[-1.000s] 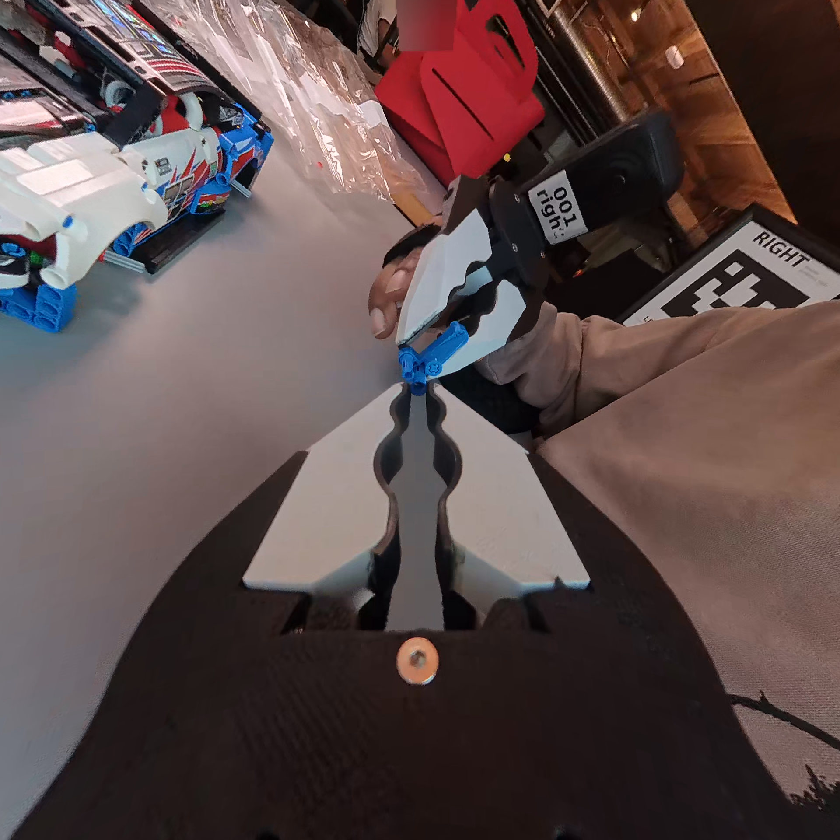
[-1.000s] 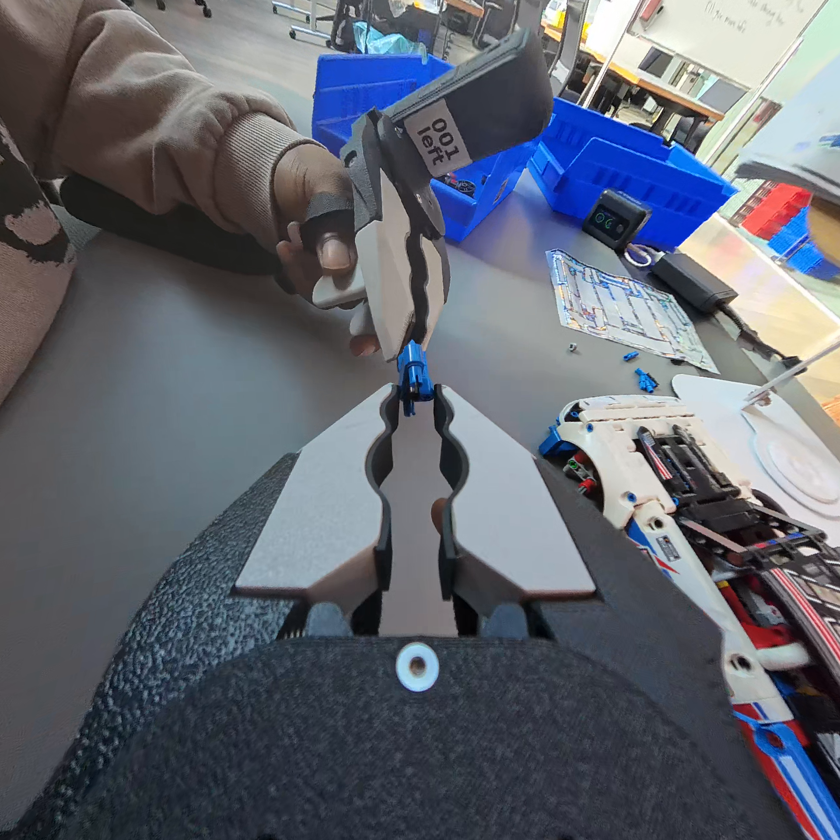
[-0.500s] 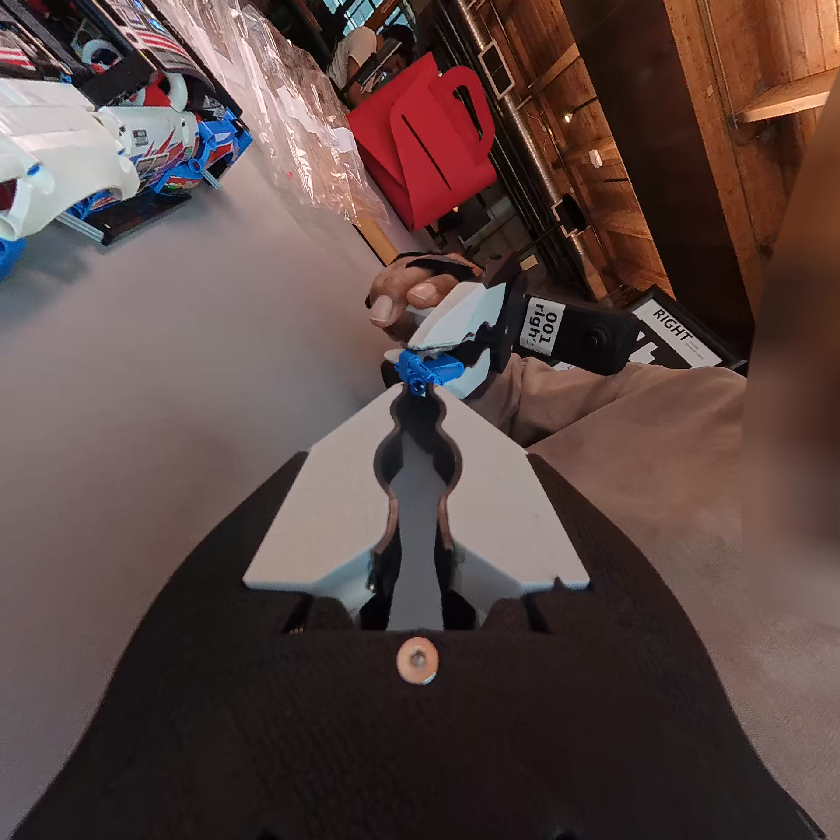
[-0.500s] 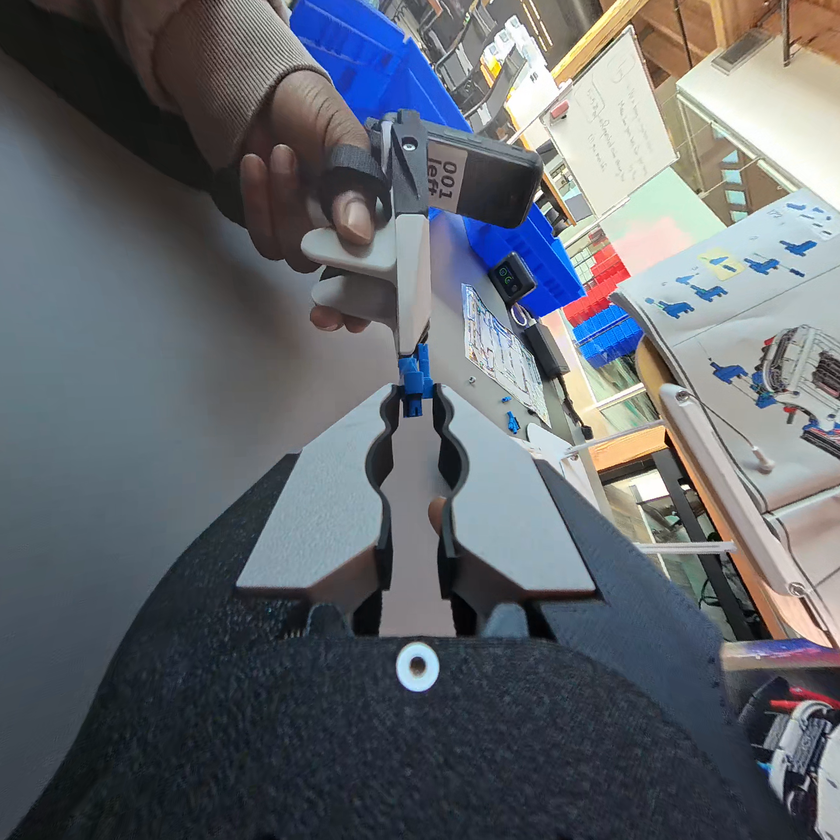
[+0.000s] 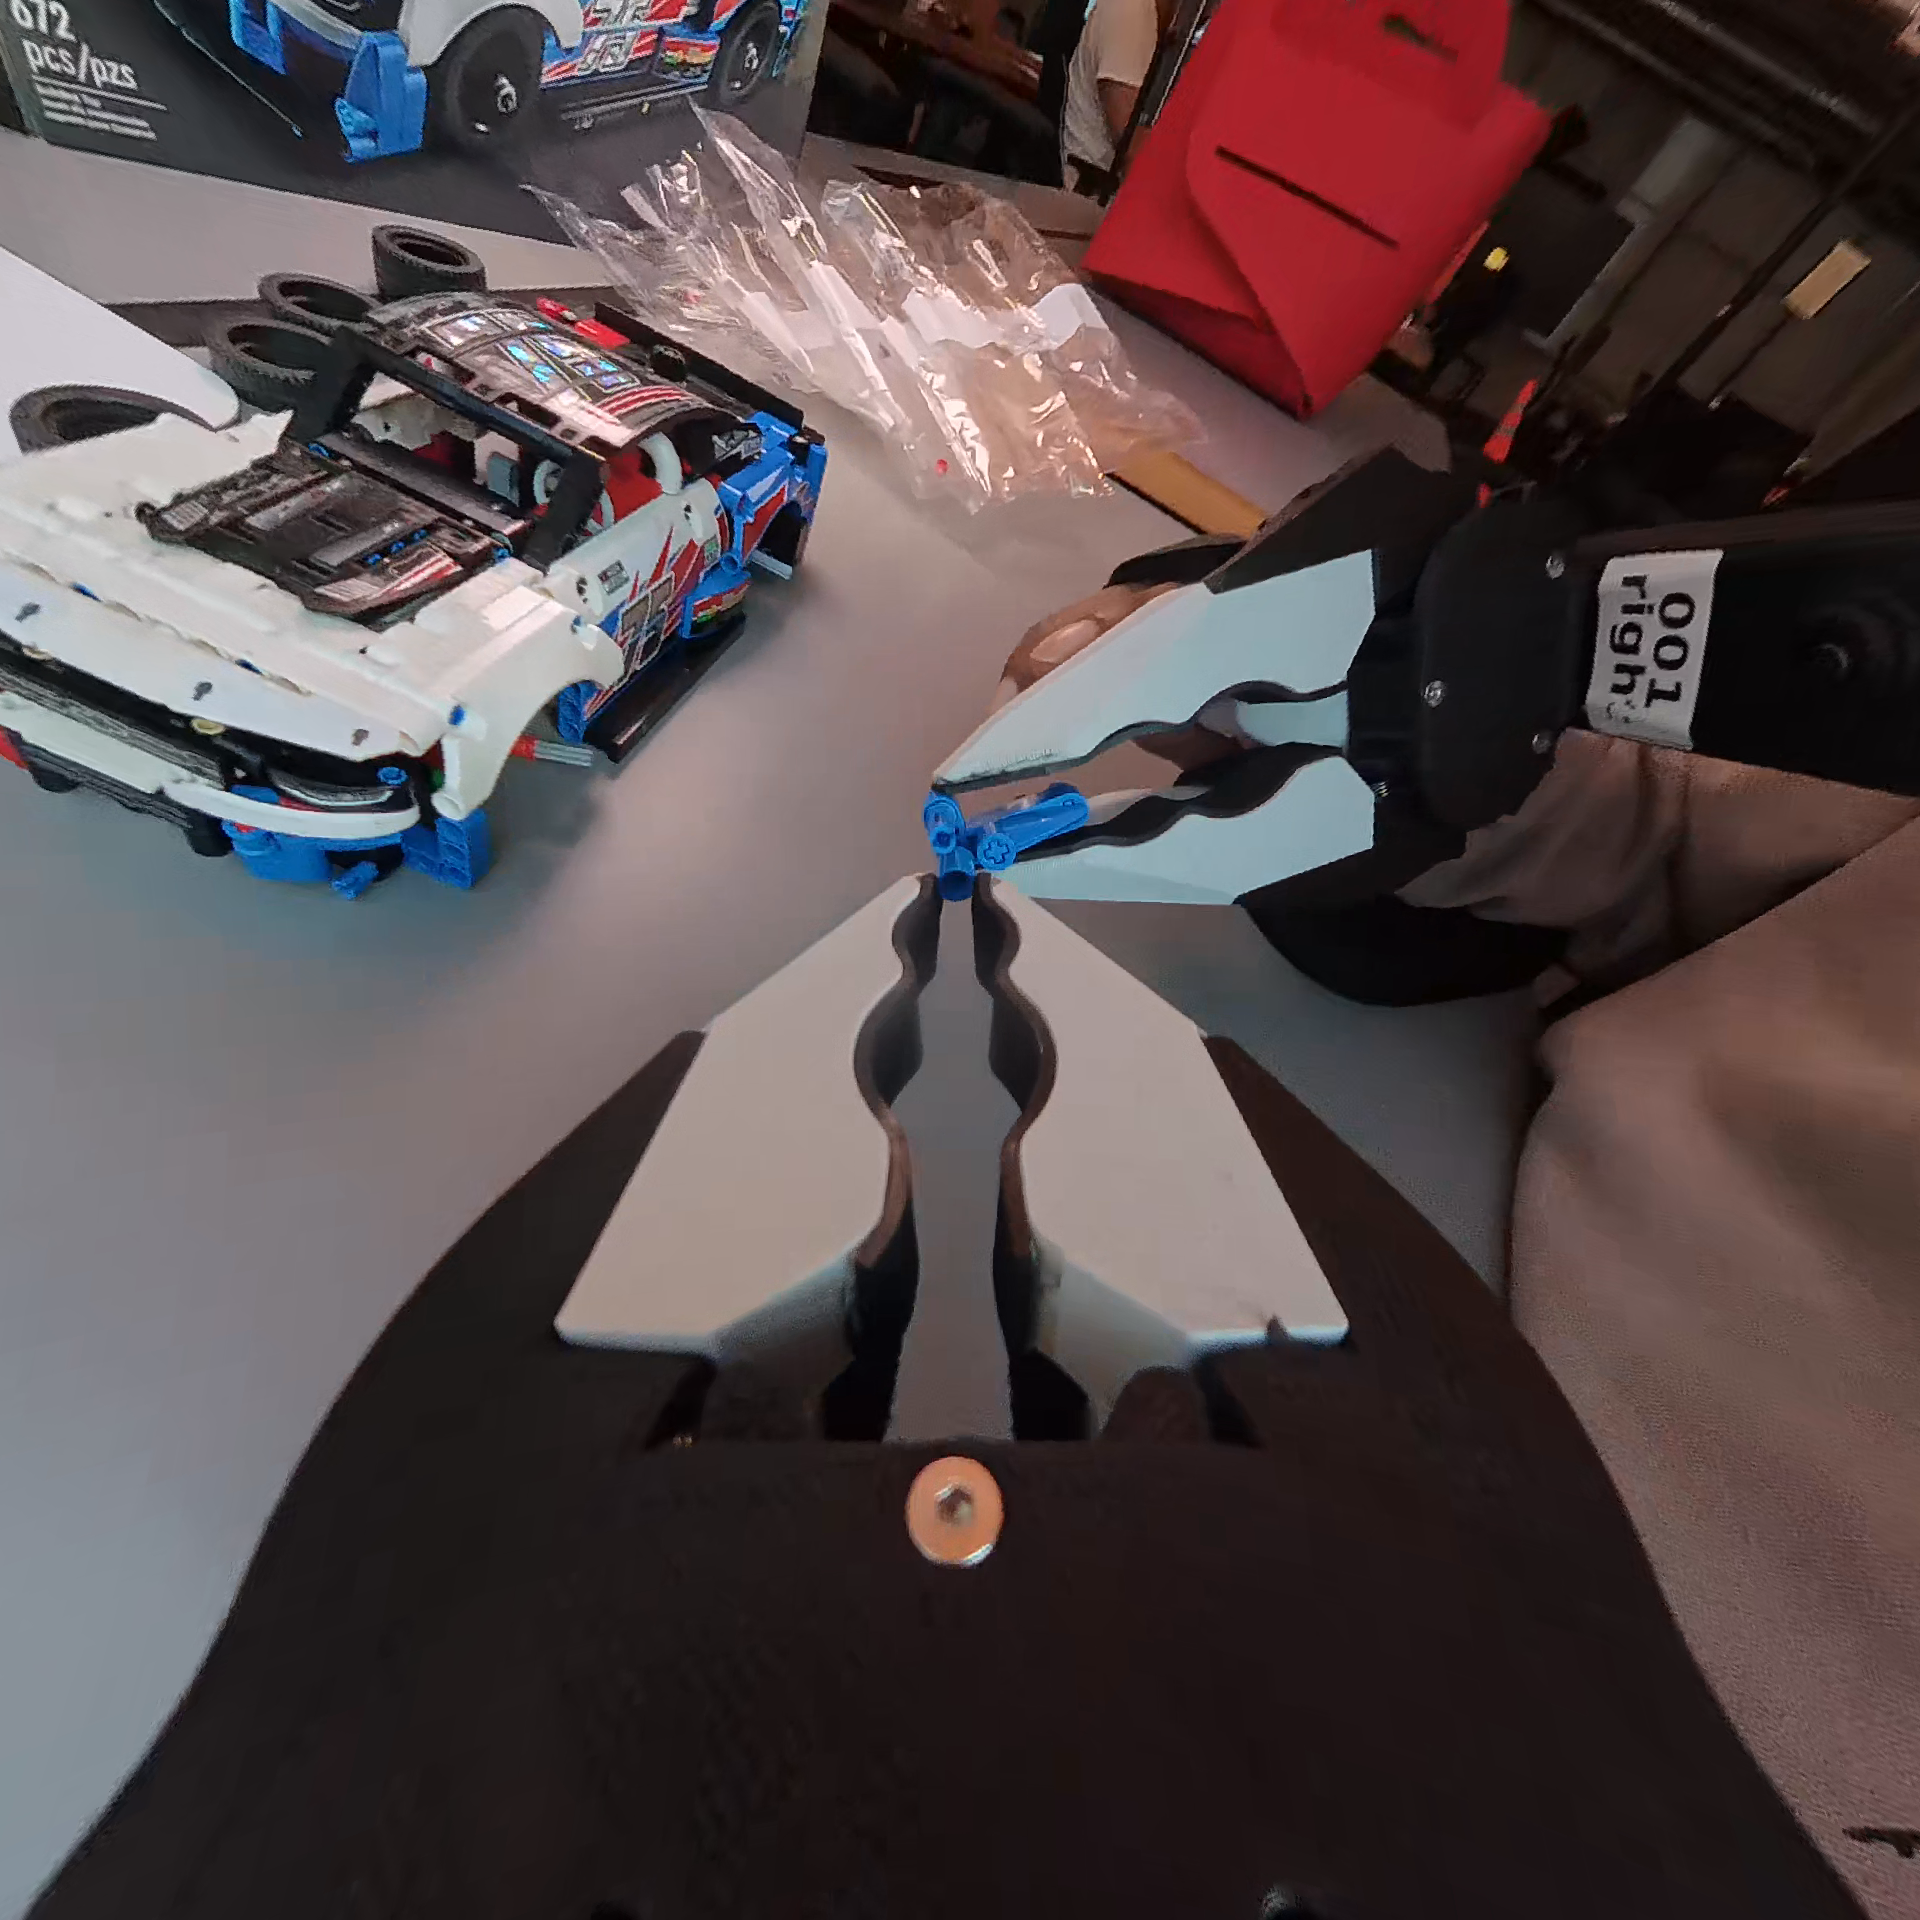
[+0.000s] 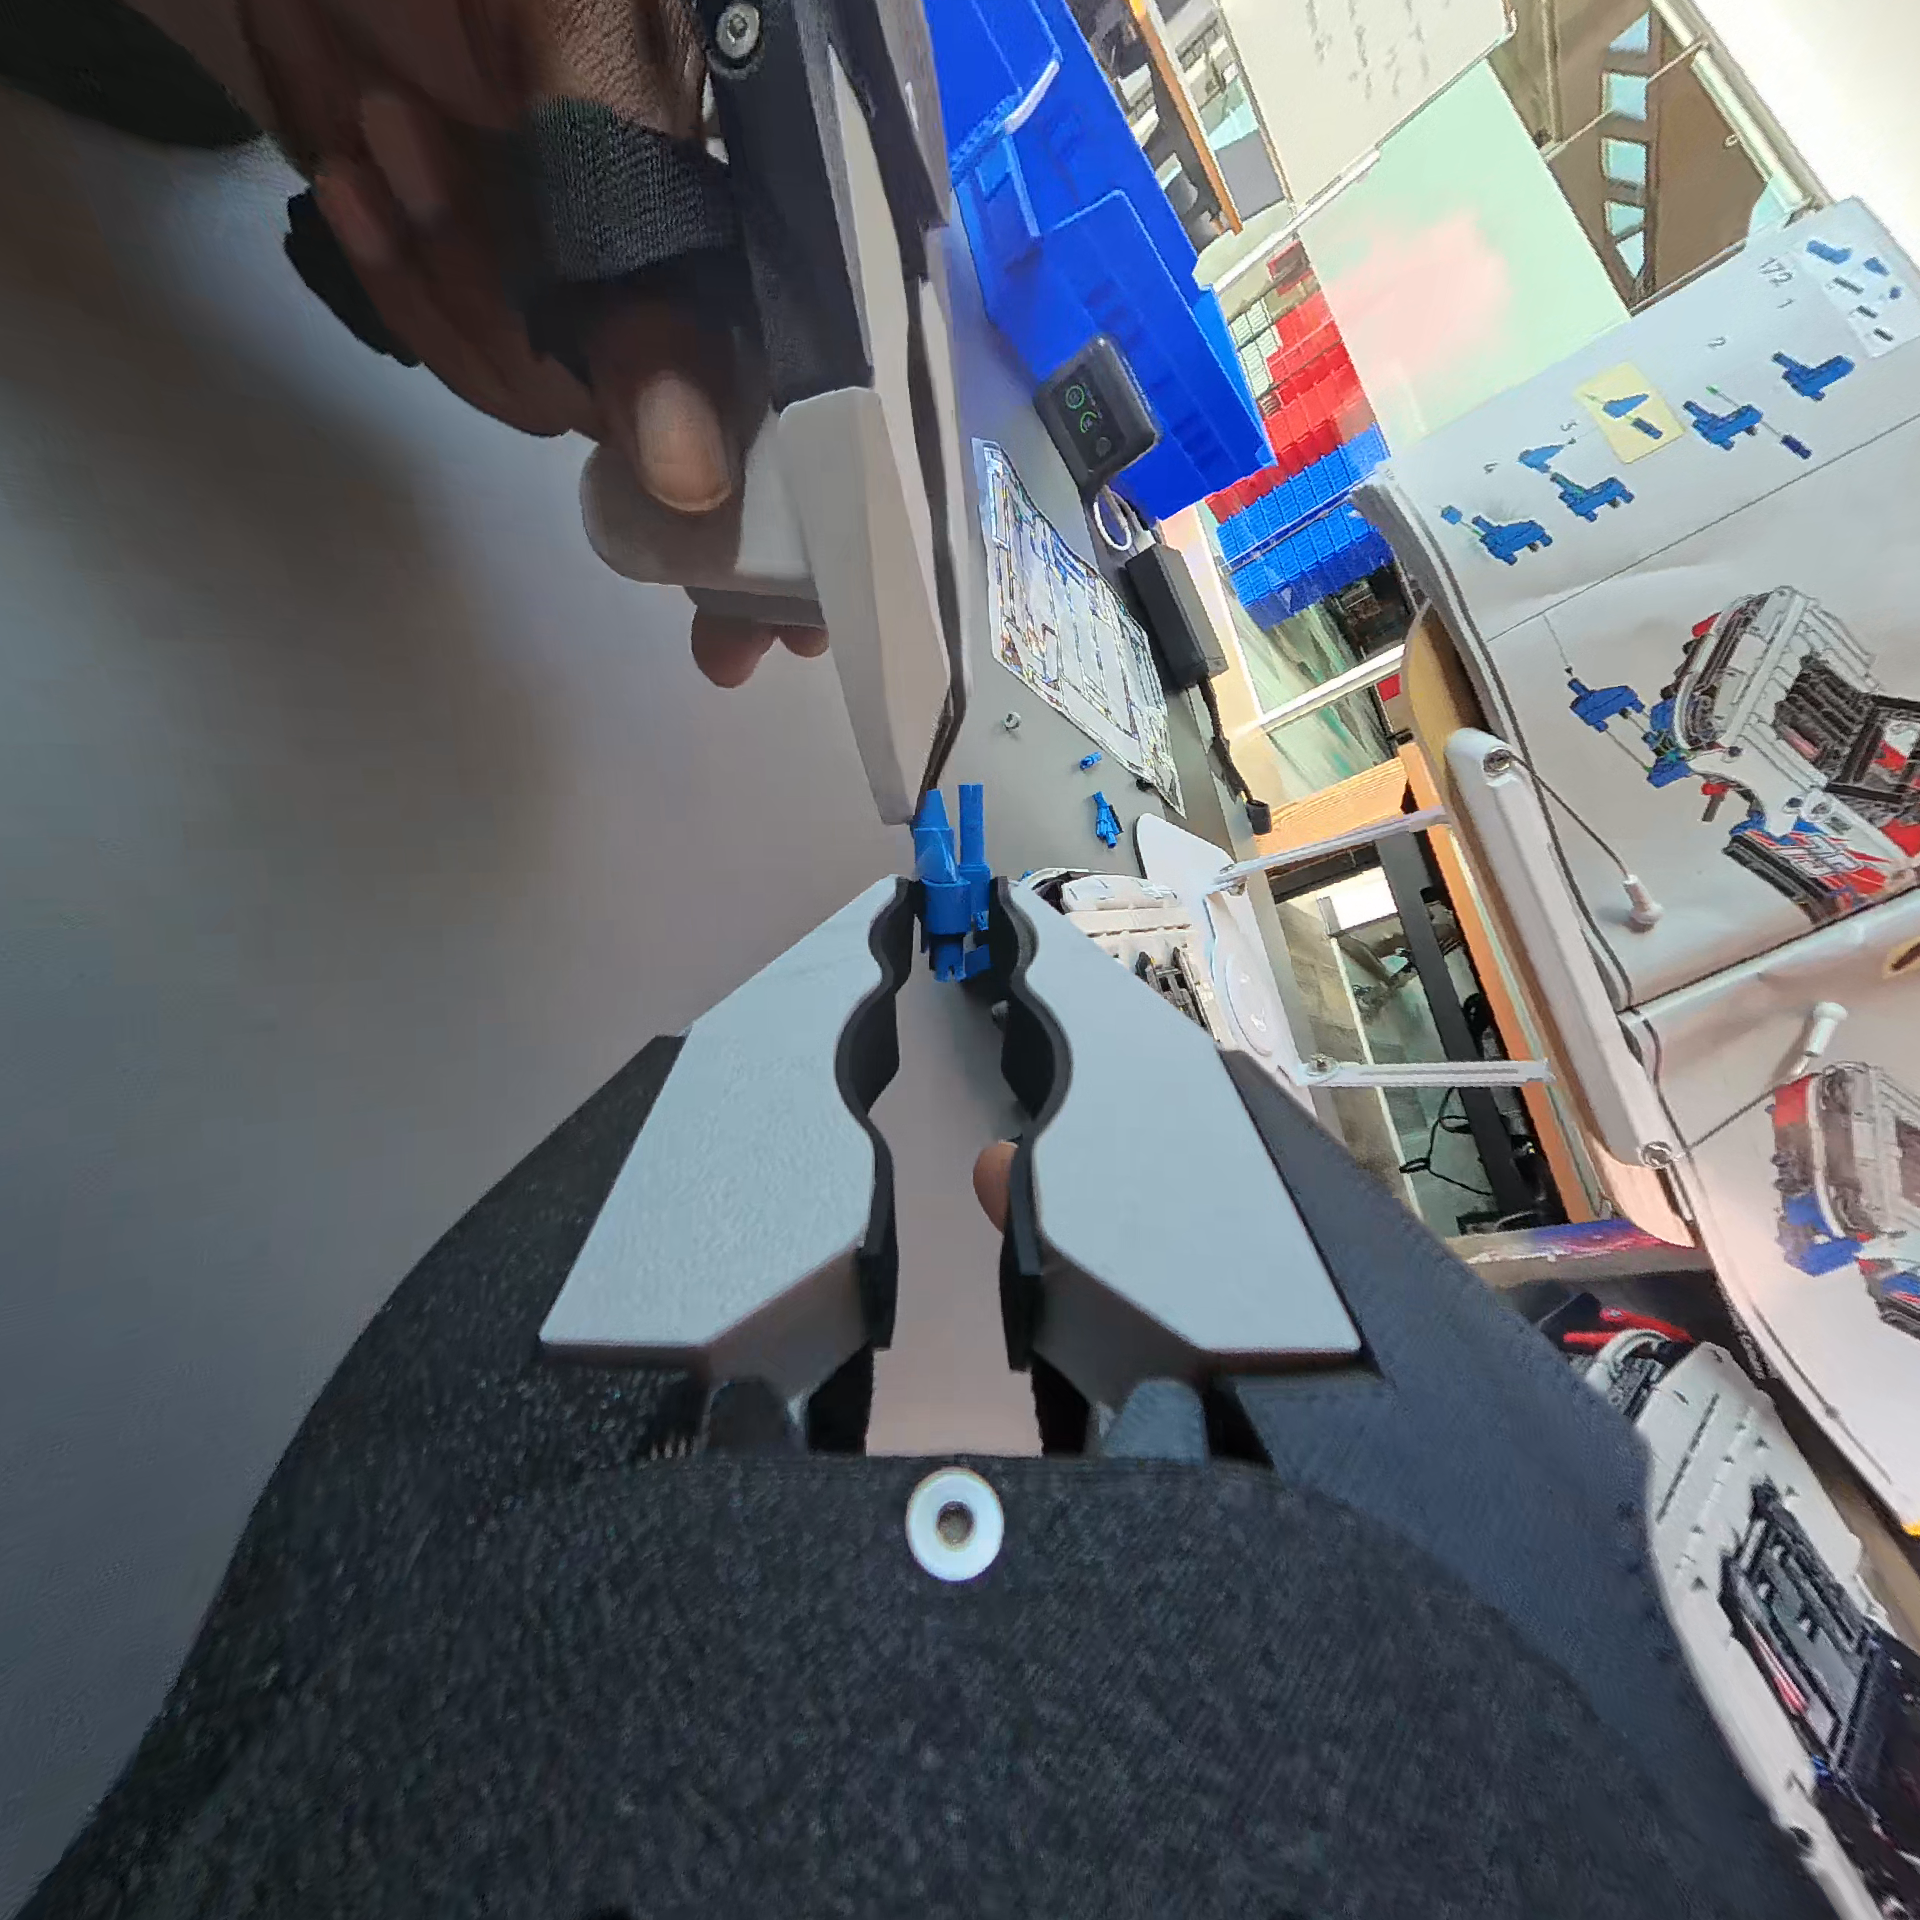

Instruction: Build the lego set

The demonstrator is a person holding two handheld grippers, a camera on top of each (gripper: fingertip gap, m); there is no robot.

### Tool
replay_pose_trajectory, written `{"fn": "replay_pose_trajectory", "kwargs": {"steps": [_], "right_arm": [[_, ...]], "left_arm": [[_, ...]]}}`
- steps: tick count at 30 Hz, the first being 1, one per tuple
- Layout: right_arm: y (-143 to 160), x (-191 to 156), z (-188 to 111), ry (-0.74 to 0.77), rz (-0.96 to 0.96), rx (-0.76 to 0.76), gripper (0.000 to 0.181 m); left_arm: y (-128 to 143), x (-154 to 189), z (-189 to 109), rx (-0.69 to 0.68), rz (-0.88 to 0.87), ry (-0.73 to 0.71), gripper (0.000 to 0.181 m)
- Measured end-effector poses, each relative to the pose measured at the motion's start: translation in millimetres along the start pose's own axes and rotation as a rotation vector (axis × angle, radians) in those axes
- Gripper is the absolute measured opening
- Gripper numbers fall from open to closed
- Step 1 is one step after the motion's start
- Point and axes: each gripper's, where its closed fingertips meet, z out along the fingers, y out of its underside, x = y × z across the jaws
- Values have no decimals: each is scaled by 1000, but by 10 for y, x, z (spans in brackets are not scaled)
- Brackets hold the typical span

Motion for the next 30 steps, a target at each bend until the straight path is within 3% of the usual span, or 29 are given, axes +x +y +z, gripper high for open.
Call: {"fn": "replay_pose_trajectory", "kwargs": {"steps": [7,16,23,26,30], "right_arm": [[47,-107,8,-4,-176,-44,11],[54,-285,-36,-86,-306,-6,10],[30,-400,-49,-135,-288,23,8],[-304,-498,-124,-178,-179,190,5],[-321,-244,-134,-131,-129,185,4]], "left_arm": [[143,-28,43,-86,63,-44,4],[297,50,84,-142,-190,131,4],[430,81,122,-215,-159,142,3],[420,155,157,-204,-146,177,0],[267,164,119,-136,-154,202,0]]}}
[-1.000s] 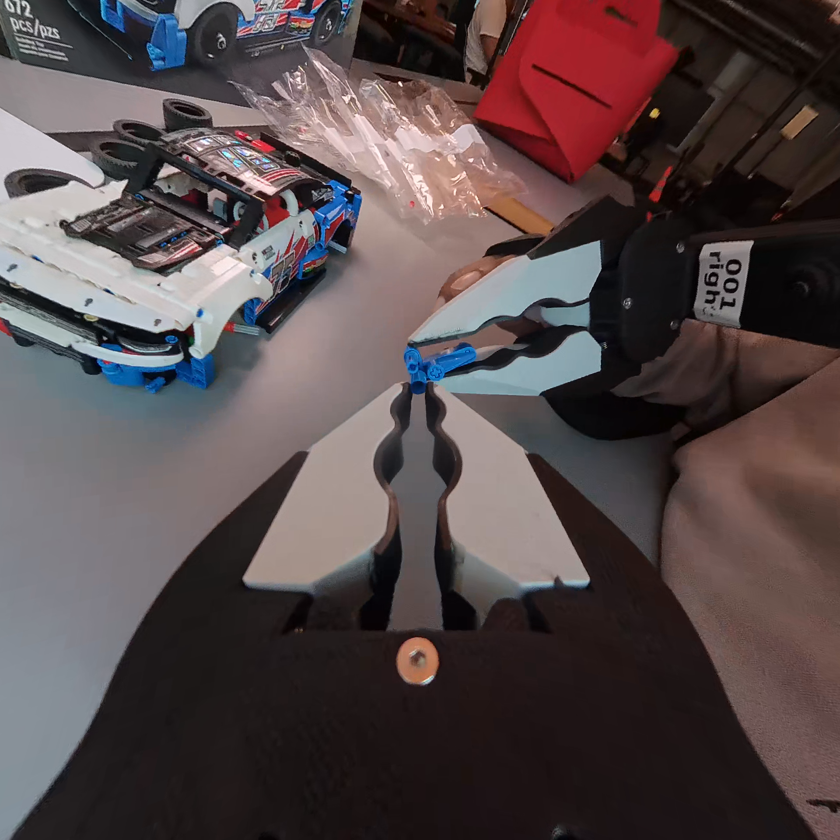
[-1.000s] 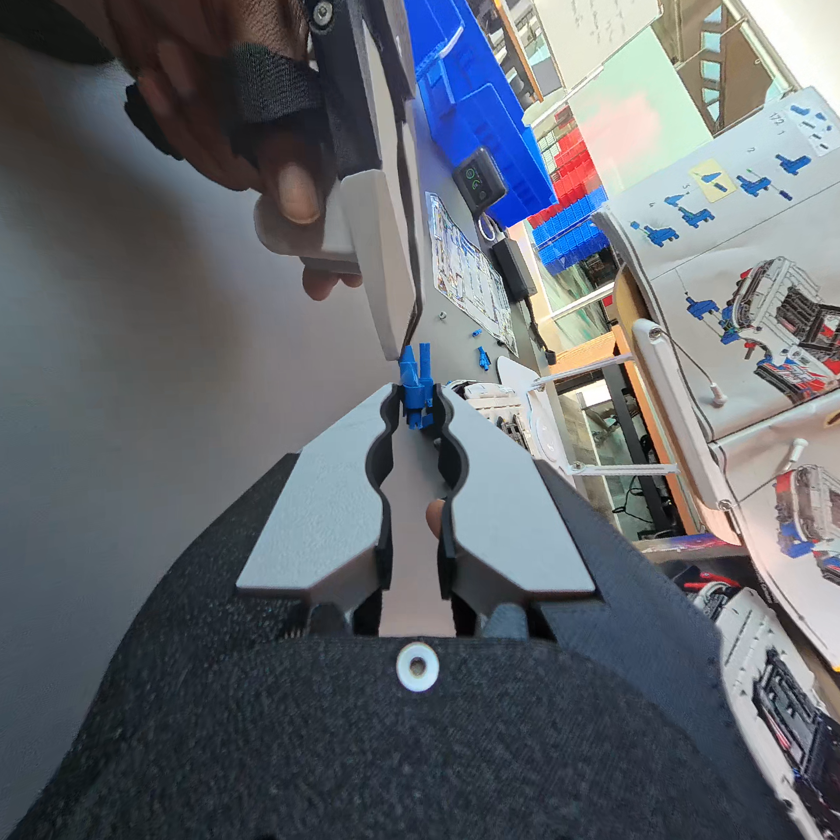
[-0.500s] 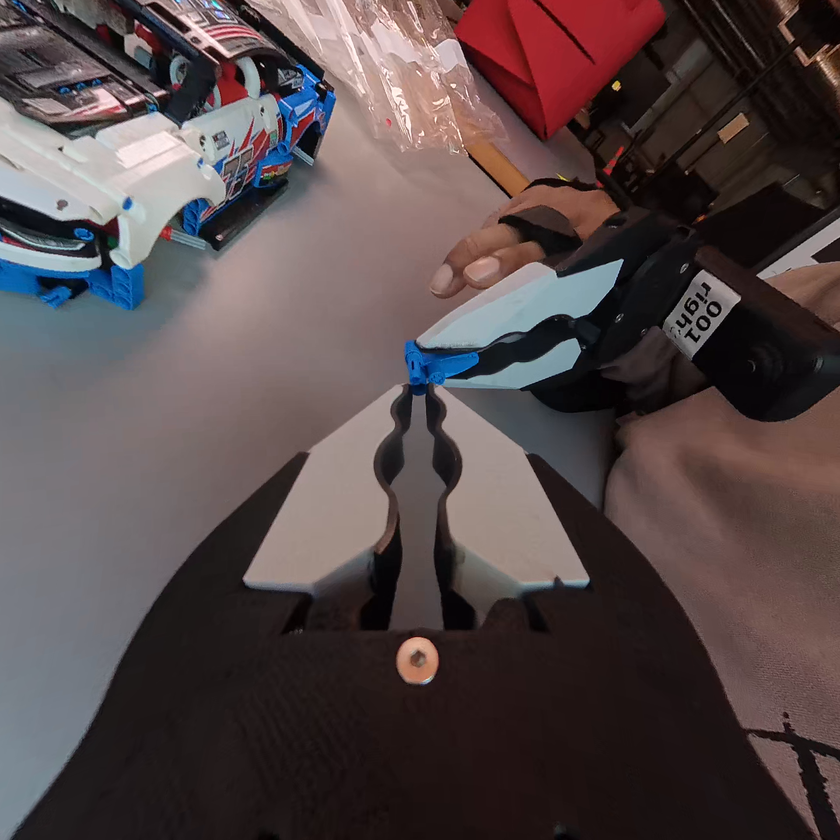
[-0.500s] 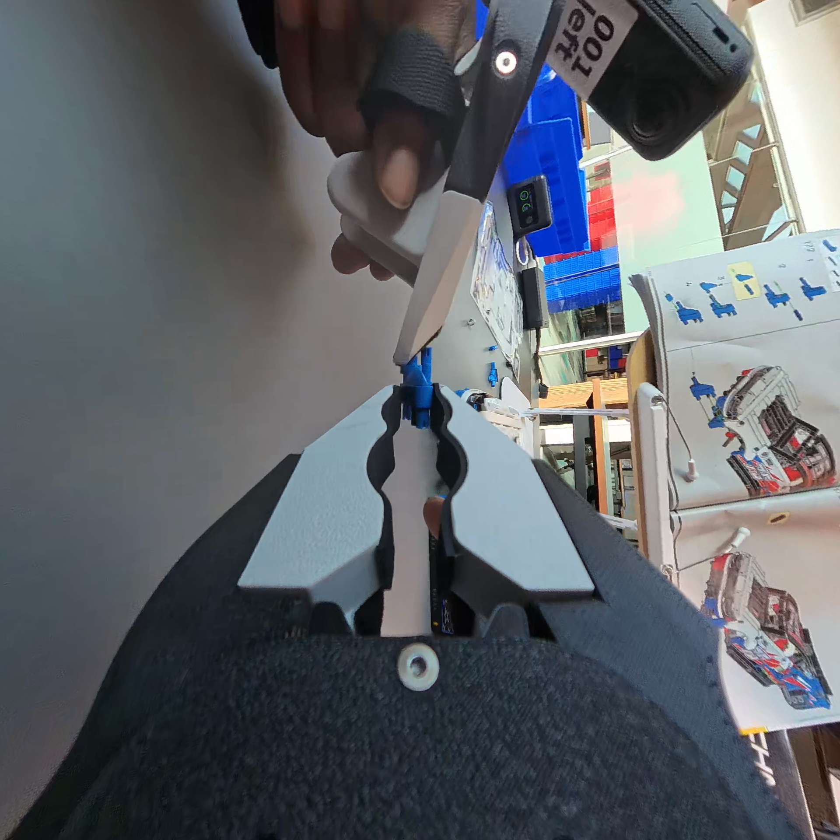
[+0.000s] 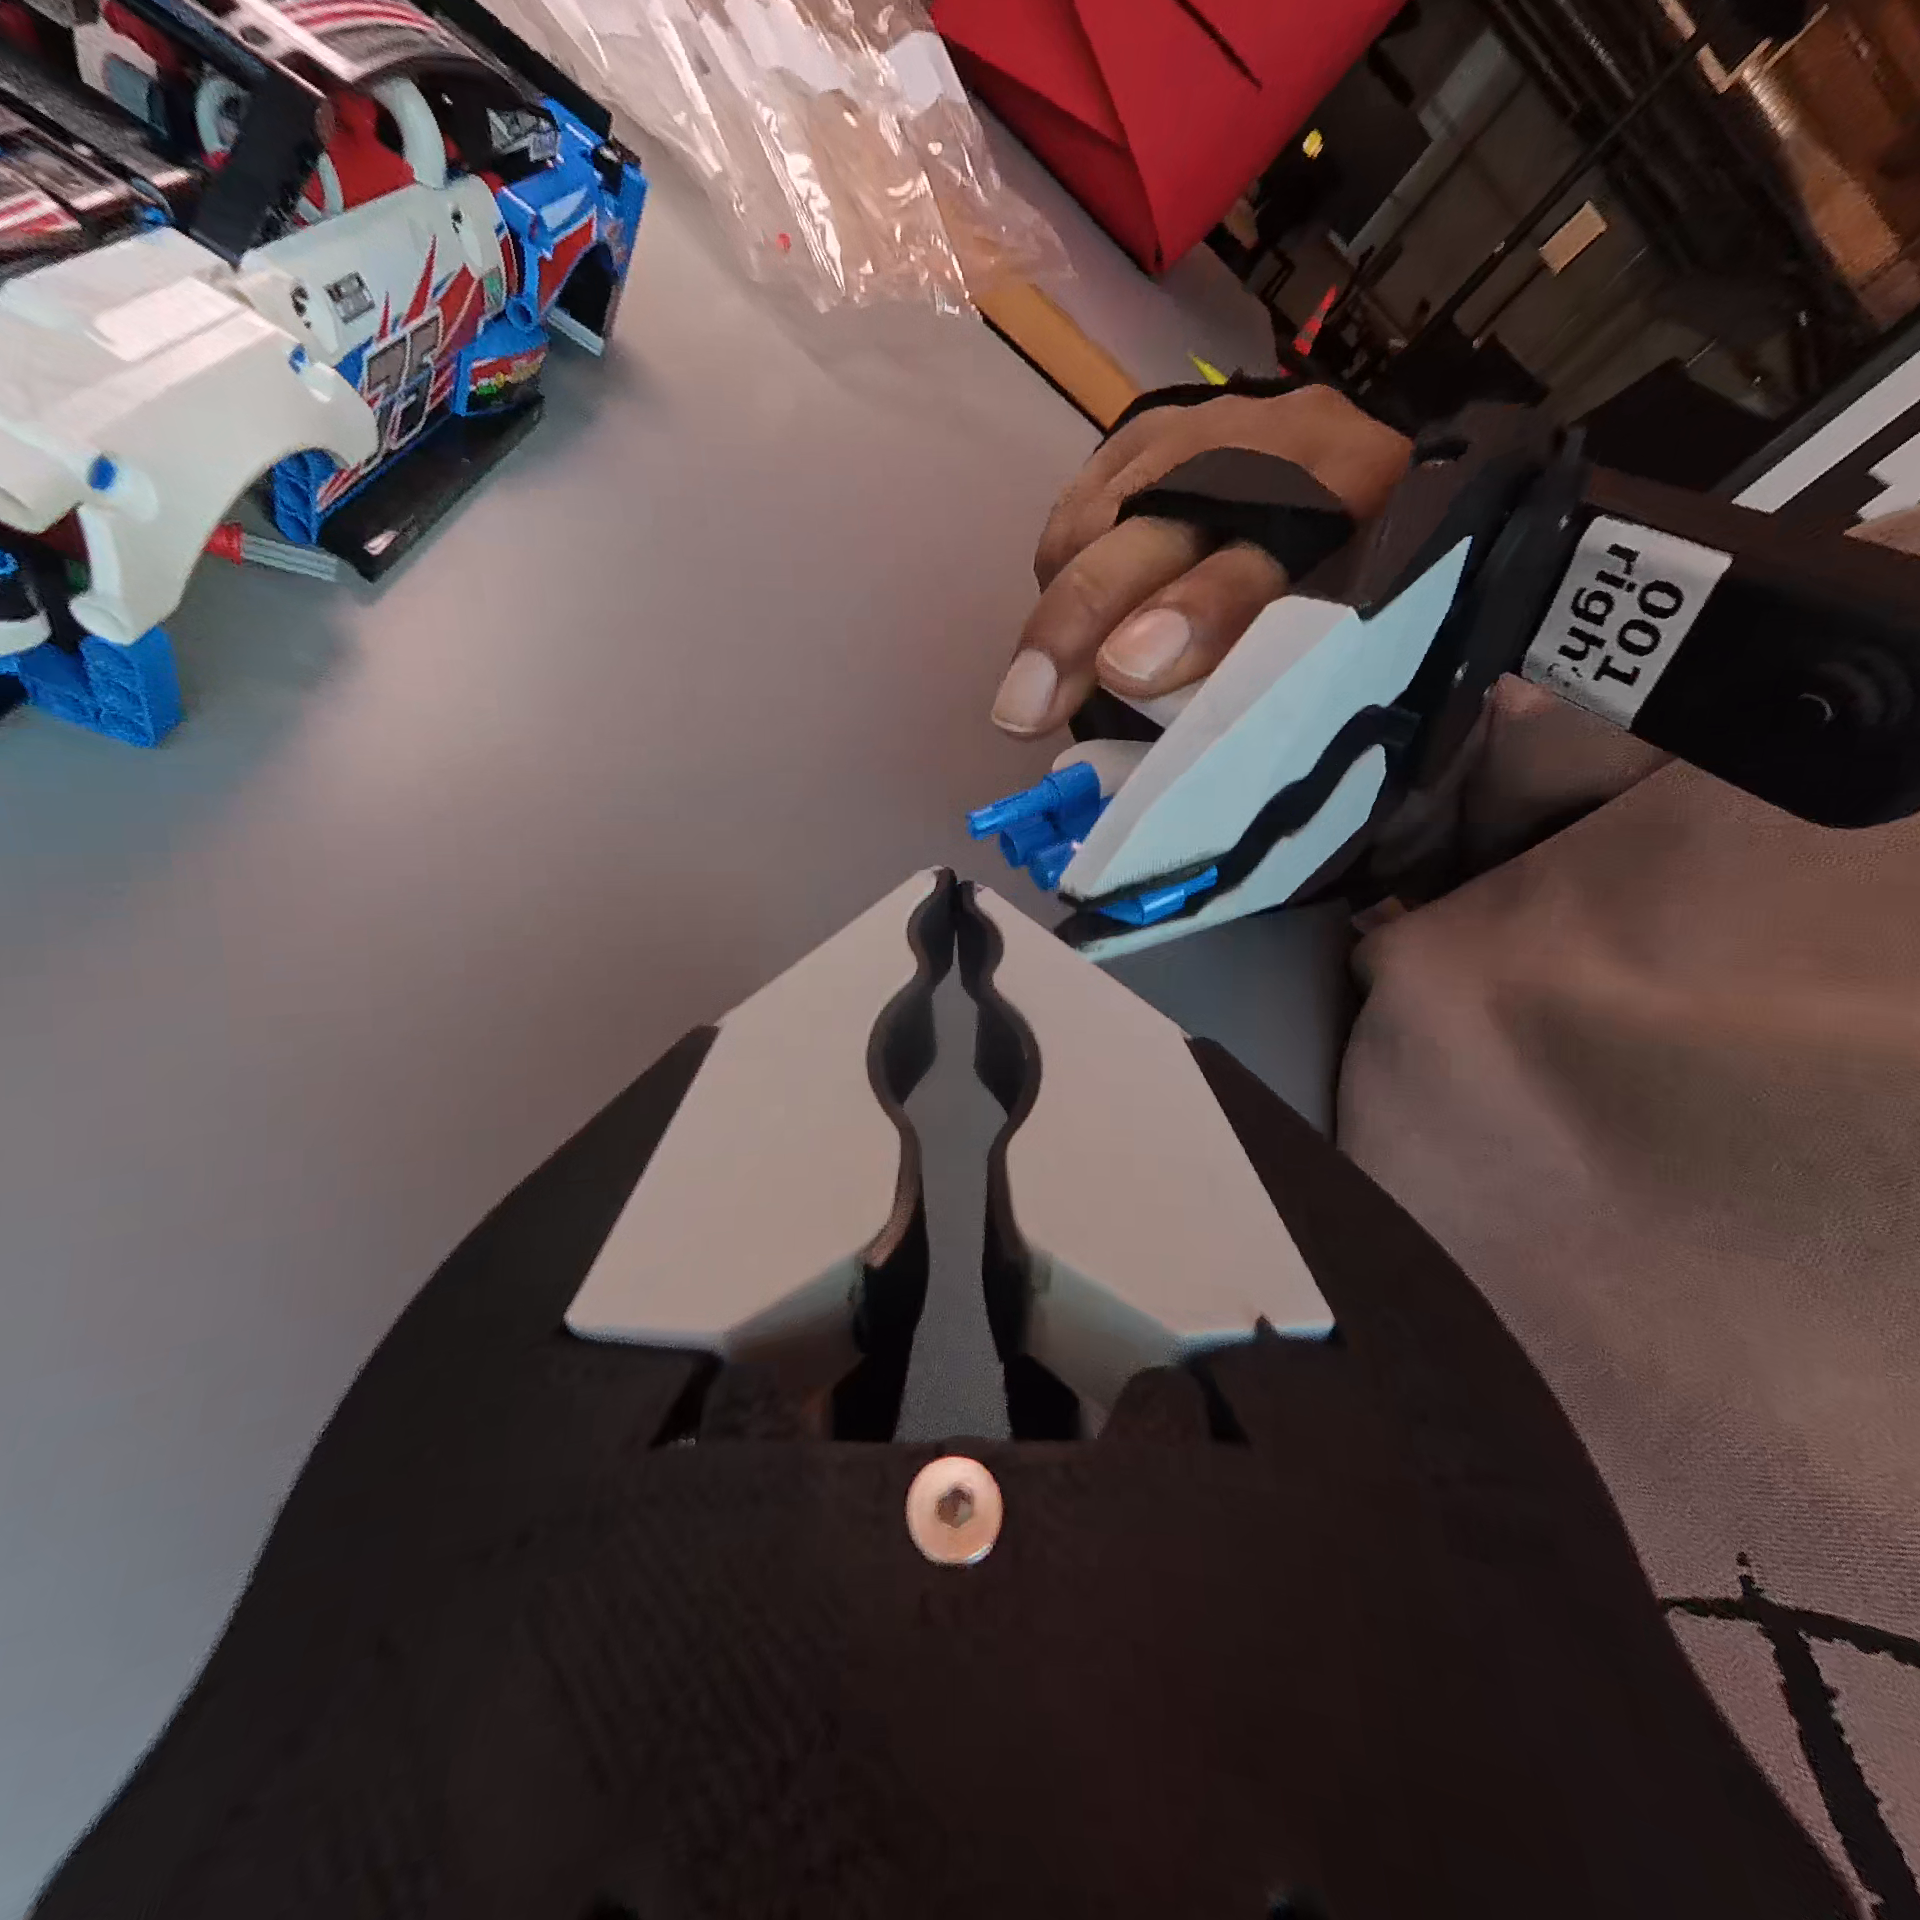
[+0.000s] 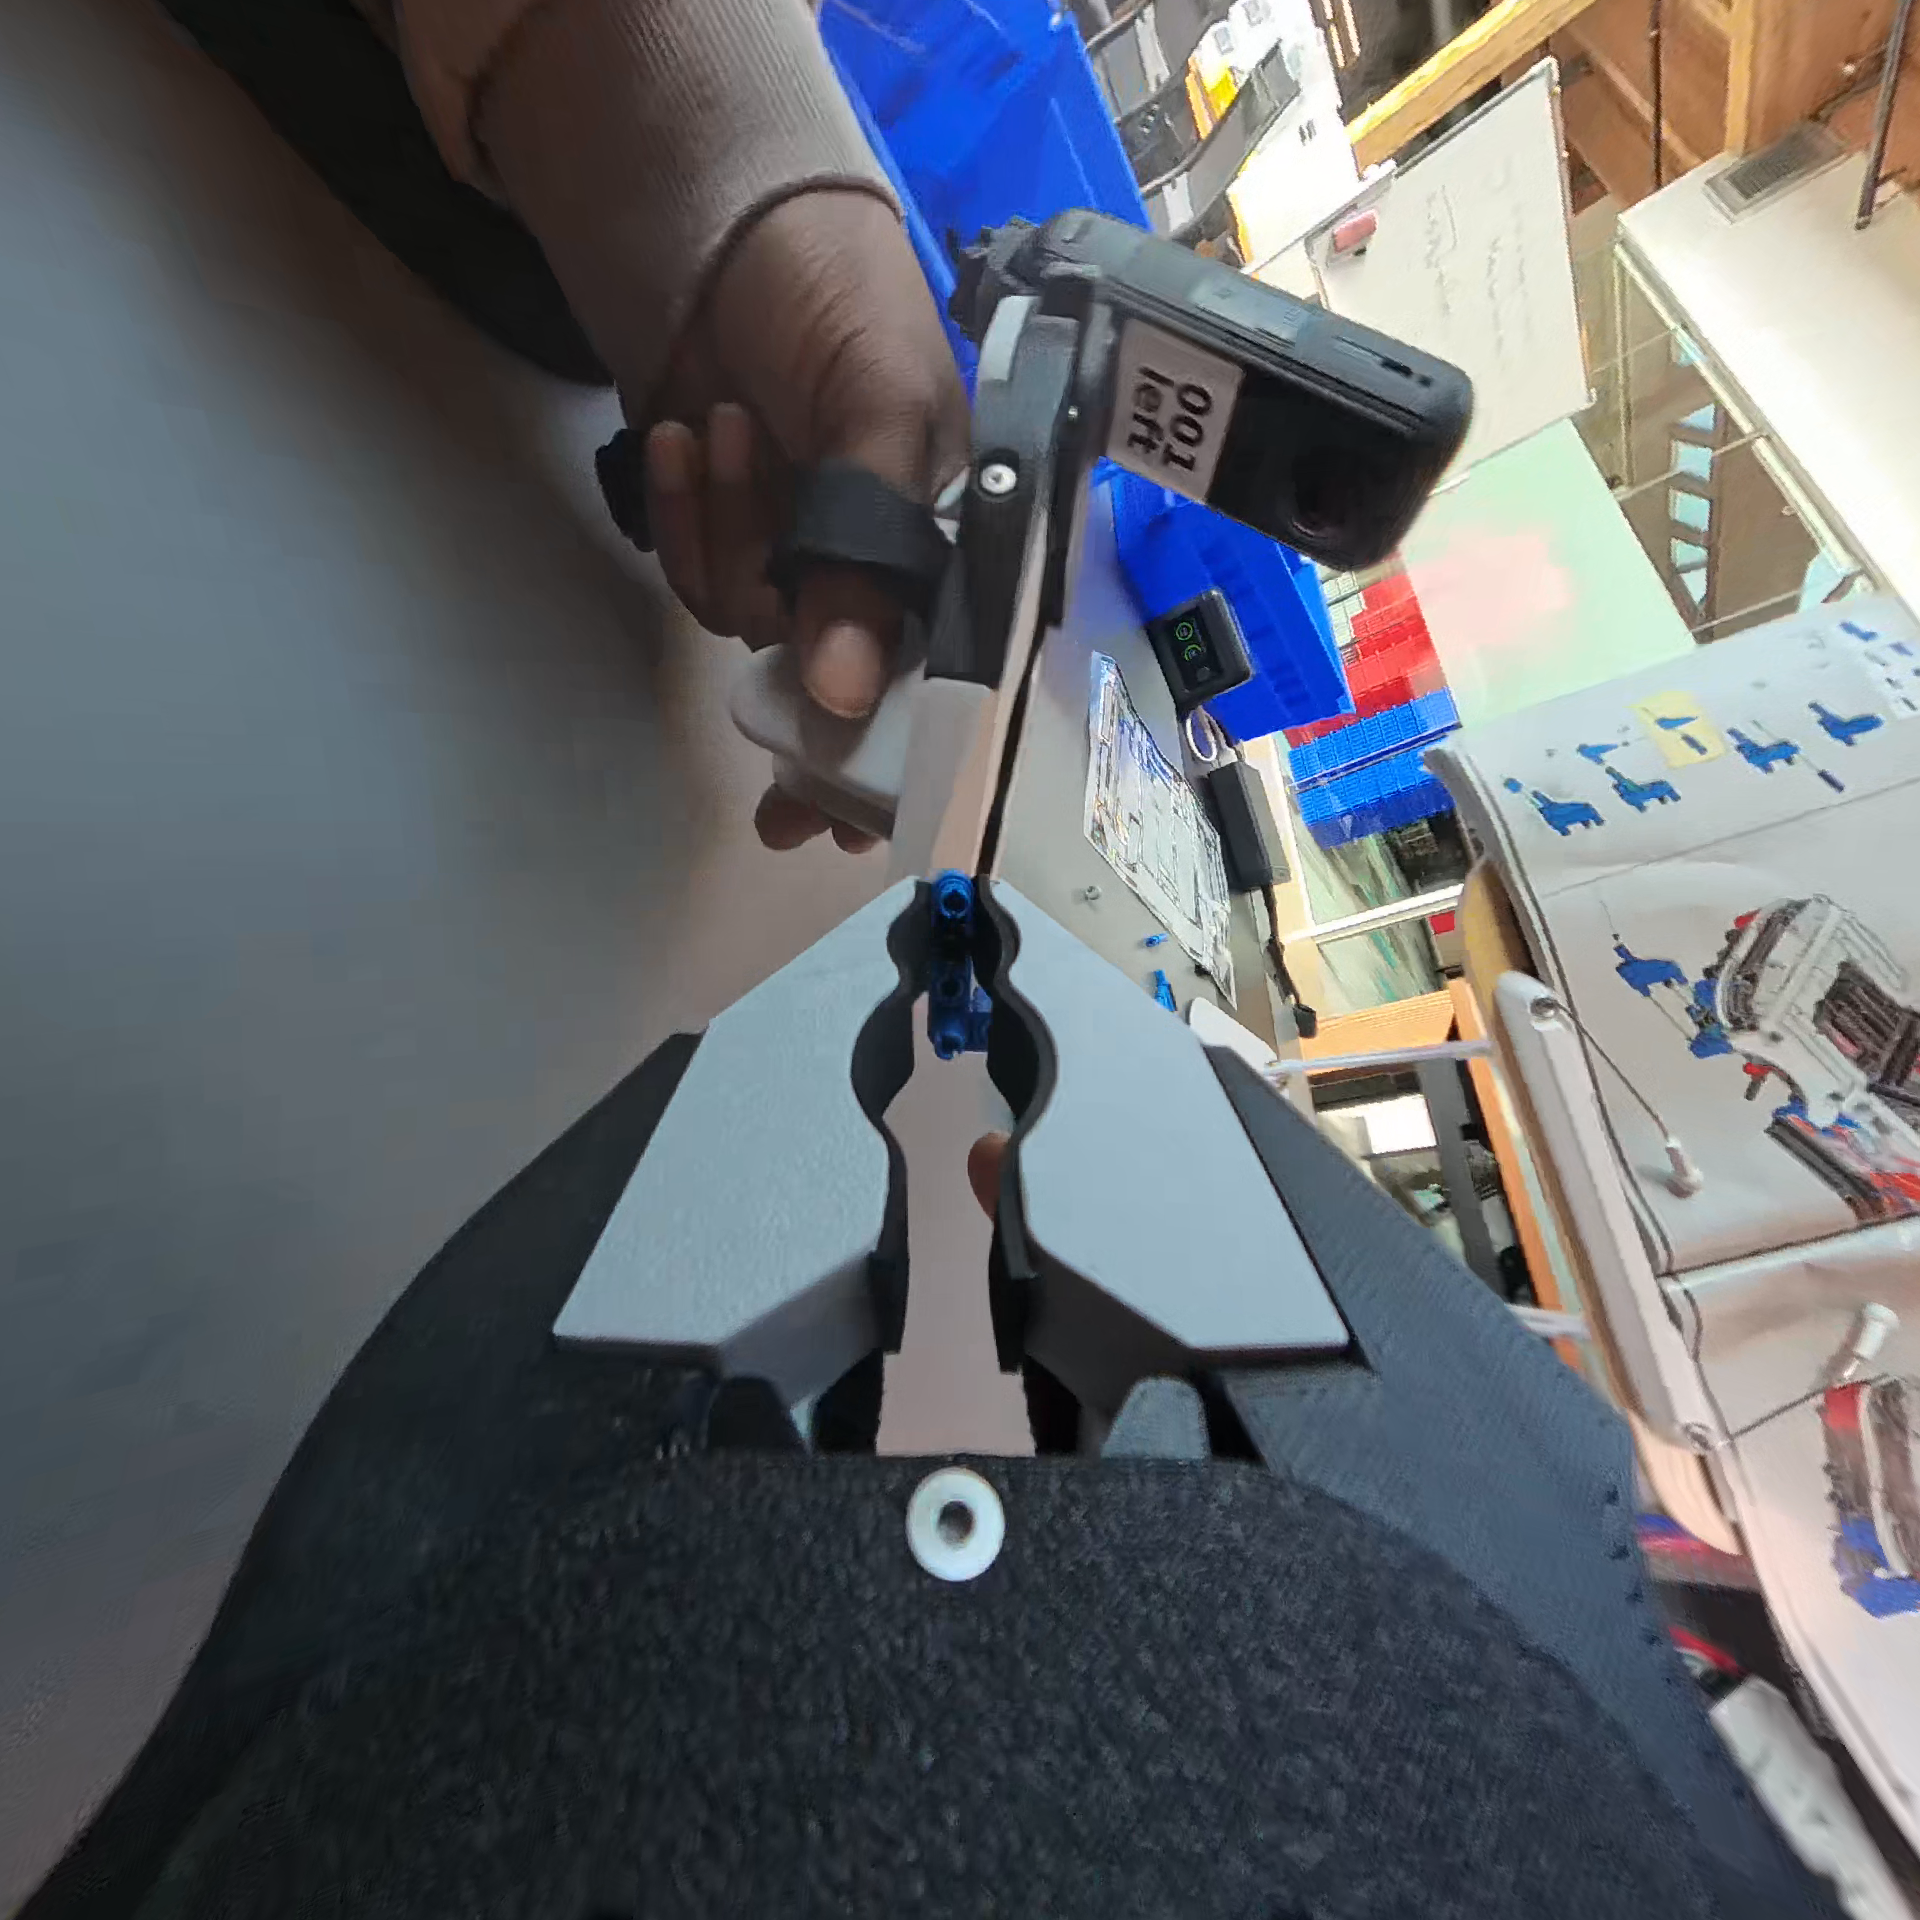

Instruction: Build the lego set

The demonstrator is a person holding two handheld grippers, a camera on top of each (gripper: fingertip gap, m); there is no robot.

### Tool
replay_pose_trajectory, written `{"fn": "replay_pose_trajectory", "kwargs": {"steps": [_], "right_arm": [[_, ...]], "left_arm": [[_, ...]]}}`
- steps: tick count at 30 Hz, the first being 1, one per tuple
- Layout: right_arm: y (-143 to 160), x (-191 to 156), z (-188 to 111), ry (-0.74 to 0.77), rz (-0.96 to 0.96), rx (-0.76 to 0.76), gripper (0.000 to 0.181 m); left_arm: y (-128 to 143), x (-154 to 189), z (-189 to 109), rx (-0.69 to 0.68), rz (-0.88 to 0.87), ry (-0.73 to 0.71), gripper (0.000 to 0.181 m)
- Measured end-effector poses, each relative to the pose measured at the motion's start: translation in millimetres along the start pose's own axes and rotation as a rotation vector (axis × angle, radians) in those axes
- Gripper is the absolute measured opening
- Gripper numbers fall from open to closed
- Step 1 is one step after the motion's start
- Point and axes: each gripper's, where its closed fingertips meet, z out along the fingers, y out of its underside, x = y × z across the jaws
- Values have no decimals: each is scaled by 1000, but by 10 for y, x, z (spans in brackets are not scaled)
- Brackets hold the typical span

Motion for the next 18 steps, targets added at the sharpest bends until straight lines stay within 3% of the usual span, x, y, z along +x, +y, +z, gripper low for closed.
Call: {"fn": "replay_pose_trajectory", "kwargs": {"steps": [6,8,13,18], "right_arm": [[-26,191,-167,-5,323,191,5],[-64,309,-228,-31,535,300,5],[-89,595,-373,-275,1247,613,4],[-129,599,-317,-512,1637,764,4]], "left_arm": [[-121,64,-66,77,2,56,0],[-174,107,-100,110,9,92,0],[-285,239,-135,173,173,99,17],[-373,350,-94,240,329,35,17]]}}
